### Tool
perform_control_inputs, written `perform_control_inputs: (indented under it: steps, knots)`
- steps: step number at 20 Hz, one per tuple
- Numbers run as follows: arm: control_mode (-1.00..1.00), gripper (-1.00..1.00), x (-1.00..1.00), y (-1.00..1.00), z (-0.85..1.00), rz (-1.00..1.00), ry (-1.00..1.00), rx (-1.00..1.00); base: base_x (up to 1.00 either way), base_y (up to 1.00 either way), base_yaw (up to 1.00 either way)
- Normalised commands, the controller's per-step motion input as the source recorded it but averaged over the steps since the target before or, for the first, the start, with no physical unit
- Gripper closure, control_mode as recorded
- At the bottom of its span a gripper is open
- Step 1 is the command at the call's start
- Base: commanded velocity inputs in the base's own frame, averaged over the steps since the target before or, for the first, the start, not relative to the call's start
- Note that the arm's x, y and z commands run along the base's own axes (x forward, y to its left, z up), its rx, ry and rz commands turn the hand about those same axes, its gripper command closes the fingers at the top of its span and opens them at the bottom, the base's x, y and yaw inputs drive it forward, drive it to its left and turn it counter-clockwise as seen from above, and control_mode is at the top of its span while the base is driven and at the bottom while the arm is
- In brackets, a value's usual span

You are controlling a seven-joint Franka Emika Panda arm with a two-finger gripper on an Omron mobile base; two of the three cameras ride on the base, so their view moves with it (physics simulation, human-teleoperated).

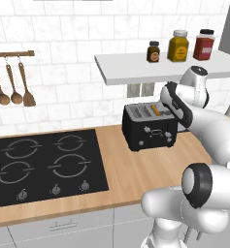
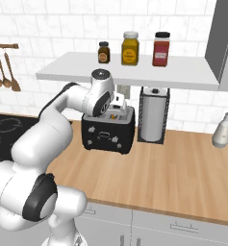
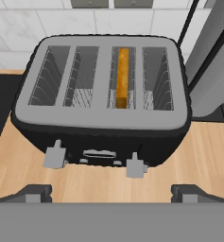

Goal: Start the toaster. Once the lever pops up, take the bread to the plate on the dining counter.

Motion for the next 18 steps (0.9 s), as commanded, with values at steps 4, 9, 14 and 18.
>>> perform_control_inputs:
  steps: [4,9,14,18]
  knots:
    - [-1.0,-1.0,0.0,0.0,0.0,0.0,0.0,0.0,0.0,0.0,0.0]
    - [-1.0,-1.0,0.0,0.0,0.0,0.0,0.0,0.0,0.0,0.0,0.0]
    - [-1.0,-1.0,0.0,0.0,0.0,0.0,0.0,0.0,0.0,0.0,0.0]
    - [-1.0,-1.0,0.0,0.0,0.0,0.0,0.0,0.0,0.0,0.0,0.0]
